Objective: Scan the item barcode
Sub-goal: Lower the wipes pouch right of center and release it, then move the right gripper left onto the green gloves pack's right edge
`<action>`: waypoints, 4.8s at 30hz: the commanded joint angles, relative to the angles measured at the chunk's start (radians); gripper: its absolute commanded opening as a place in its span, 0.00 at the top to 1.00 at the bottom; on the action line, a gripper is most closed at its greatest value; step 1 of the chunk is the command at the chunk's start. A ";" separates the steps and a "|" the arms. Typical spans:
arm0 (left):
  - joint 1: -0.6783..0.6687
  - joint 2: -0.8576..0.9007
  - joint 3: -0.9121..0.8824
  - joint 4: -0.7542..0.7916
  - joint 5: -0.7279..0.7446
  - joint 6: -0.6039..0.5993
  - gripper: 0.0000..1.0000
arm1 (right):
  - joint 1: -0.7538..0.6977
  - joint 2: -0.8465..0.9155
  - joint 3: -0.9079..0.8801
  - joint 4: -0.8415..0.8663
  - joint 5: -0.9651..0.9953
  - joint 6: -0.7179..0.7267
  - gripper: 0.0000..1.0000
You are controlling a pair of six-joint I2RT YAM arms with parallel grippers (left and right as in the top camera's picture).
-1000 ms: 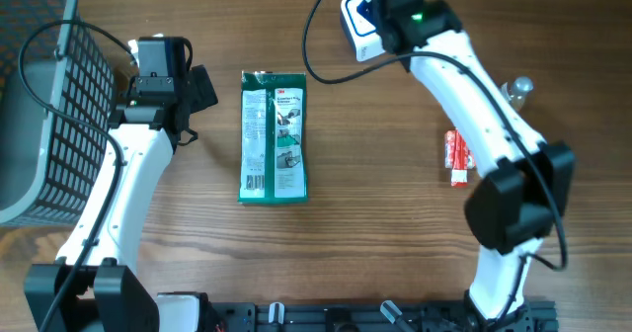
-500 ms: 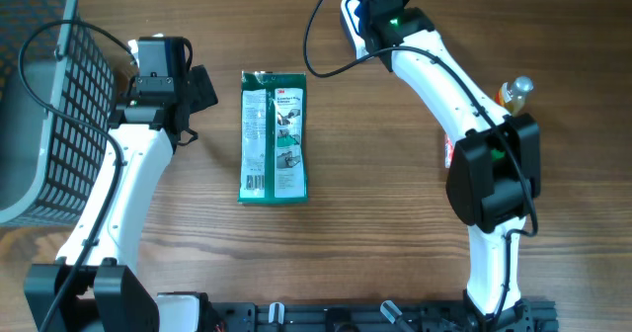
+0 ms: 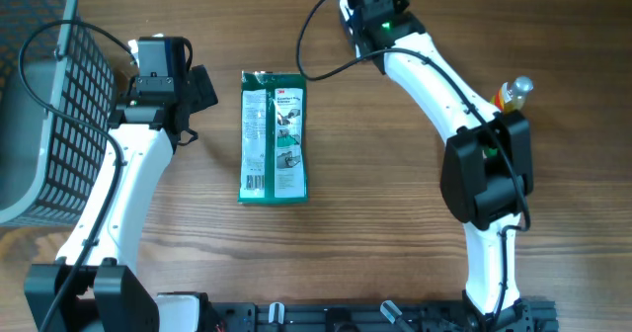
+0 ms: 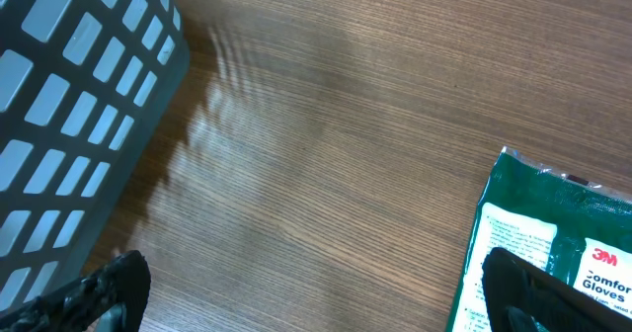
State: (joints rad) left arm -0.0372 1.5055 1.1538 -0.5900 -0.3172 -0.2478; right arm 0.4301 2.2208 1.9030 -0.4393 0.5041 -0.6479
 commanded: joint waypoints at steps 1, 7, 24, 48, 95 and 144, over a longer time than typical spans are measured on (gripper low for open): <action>0.005 -0.001 0.011 0.003 -0.009 0.009 0.00 | 0.012 0.014 0.017 -0.056 -0.160 0.037 0.96; 0.005 -0.001 0.011 0.003 -0.009 0.009 0.00 | 0.012 0.014 0.017 -0.108 -0.222 0.119 0.96; 0.005 -0.001 0.011 0.003 -0.009 0.009 0.00 | -0.005 -0.320 0.017 -0.458 -0.303 0.286 0.96; 0.005 -0.001 0.011 0.003 -0.009 0.009 0.00 | -0.098 -0.346 -0.496 -0.621 -0.480 0.309 0.96; 0.005 -0.001 0.011 0.003 -0.009 0.009 0.00 | -0.043 -0.347 -0.752 -0.346 -0.430 1.073 0.60; 0.005 -0.001 0.011 0.003 -0.009 0.009 0.00 | 0.253 -0.346 -0.724 0.159 -0.737 1.073 0.00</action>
State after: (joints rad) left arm -0.0368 1.5055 1.1538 -0.5900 -0.3172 -0.2478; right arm 0.6819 1.8664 1.1641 -0.2859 -0.2493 0.4225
